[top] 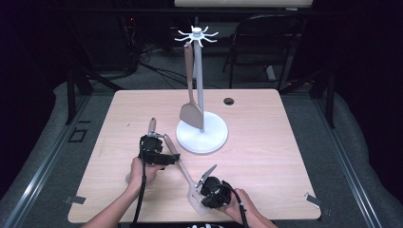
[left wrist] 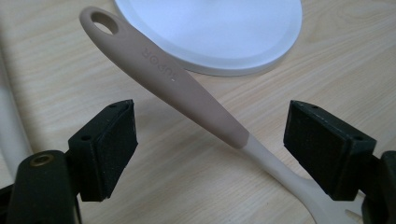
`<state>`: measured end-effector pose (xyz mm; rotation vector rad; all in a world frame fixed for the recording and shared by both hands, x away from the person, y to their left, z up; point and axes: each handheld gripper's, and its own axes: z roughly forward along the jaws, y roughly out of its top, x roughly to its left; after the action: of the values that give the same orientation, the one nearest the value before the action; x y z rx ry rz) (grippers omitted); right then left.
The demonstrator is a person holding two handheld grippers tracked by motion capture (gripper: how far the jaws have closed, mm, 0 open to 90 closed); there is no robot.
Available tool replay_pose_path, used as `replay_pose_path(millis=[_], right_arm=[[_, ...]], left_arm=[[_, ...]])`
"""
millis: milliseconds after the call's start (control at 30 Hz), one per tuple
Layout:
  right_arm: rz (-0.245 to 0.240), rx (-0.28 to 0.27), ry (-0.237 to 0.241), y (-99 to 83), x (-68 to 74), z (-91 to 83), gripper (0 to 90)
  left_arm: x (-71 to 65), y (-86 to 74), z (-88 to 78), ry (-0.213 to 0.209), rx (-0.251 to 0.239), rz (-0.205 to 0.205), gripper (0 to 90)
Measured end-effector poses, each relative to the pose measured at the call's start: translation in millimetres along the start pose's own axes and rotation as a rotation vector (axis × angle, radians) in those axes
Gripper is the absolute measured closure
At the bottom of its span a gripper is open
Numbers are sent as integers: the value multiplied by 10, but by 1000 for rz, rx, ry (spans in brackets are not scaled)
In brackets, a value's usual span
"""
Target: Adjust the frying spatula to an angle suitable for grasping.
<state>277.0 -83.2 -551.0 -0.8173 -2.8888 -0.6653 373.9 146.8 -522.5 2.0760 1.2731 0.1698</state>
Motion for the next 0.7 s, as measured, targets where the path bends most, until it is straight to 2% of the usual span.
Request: replay_pose_path(millis=[167,333,600,700], right_arm=[[-12,3,-6,0,1,-1,900],[-22,14,-10,4,-5,-10,900],[-31,11,-14,18,-6,1,900],[-42,14,-15,24,-12,8,900]], left_arm=[[-17,2,126,-3,23,-33,192],[-47,33,237,13,47,-30,222],[26,59,334,10,57,-84,316],[19,73,352,22,59,-90,364]])
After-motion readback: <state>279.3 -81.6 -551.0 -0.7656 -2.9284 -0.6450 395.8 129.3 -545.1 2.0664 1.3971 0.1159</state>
